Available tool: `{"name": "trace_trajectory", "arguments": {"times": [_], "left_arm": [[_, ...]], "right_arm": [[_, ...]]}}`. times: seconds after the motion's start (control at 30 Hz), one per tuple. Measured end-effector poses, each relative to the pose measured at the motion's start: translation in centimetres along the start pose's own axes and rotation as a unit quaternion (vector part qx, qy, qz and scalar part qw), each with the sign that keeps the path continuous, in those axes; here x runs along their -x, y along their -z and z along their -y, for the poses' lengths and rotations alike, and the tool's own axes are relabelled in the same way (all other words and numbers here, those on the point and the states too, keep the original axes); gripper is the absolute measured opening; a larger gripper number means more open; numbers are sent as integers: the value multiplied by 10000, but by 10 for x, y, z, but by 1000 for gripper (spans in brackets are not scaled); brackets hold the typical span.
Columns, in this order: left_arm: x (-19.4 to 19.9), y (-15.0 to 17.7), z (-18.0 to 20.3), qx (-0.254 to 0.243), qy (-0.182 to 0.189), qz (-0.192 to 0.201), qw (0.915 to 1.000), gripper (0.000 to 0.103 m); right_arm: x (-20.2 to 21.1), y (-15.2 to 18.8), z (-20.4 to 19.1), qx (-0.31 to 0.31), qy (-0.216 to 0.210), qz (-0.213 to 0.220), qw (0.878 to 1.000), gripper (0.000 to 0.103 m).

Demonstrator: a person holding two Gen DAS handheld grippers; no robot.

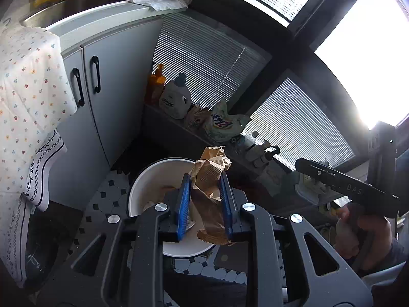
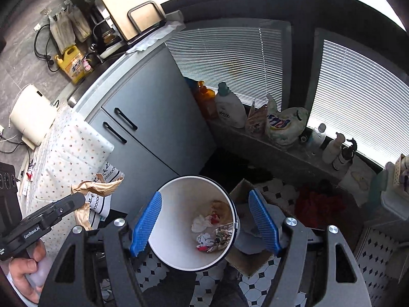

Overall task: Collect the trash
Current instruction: 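Open both grippers over the bin to drop the papers, then move both tools back to the counter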

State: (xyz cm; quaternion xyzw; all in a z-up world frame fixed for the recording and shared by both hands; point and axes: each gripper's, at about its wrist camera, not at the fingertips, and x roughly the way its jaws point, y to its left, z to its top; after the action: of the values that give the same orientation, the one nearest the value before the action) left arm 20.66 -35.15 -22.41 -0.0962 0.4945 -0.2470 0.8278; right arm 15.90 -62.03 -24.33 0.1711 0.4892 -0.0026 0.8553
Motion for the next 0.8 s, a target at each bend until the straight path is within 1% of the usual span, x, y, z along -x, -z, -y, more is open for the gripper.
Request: {"name": "trace_trajectory", "arguments": {"times": [0.07, 0.1, 0.13, 0.17, 0.2, 0.23, 0.37, 0.47, 0.53, 0.8], "left_arm": [[-6, -1, 4, -24, 84, -81, 9999, 29], [-9, -1, 5, -2, 105, -99, 9999, 42], [-9, -2, 5, 21, 134, -80, 9999, 52], [-8, -2, 4, 49, 159, -47, 9999, 57], [-7, -3, 3, 80, 155, -20, 9998, 64], [-6, -3, 2, 111, 121, 10, 9999, 66], [4, -5, -10, 272, -76, 138, 9995, 67], [18, -6, -23, 439, -231, 300, 9983, 72], [28, -6, -34, 565, -352, 409, 9969, 74], [83, 2, -81, 1106, -863, 910, 9859, 78]], "right_arm": [[3, 0, 5, -64, 42, 34, 10000, 70], [4, -1, 8, -82, 56, 44, 9999, 70], [4, 0, 10, -98, 71, 50, 9999, 70], [4, 0, 10, -111, 77, 52, 9999, 70], [4, 0, 11, -119, 79, 52, 9999, 70], [4, 0, 11, -113, 77, 48, 9999, 70], [-1, 0, 4, -40, 14, 4, 10000, 70], [-8, -2, -9, 80, -87, -45, 9999, 70], [-13, -6, -21, 199, -159, -67, 9997, 73], [-33, -21, -83, 710, -571, -141, 9957, 78]]}}
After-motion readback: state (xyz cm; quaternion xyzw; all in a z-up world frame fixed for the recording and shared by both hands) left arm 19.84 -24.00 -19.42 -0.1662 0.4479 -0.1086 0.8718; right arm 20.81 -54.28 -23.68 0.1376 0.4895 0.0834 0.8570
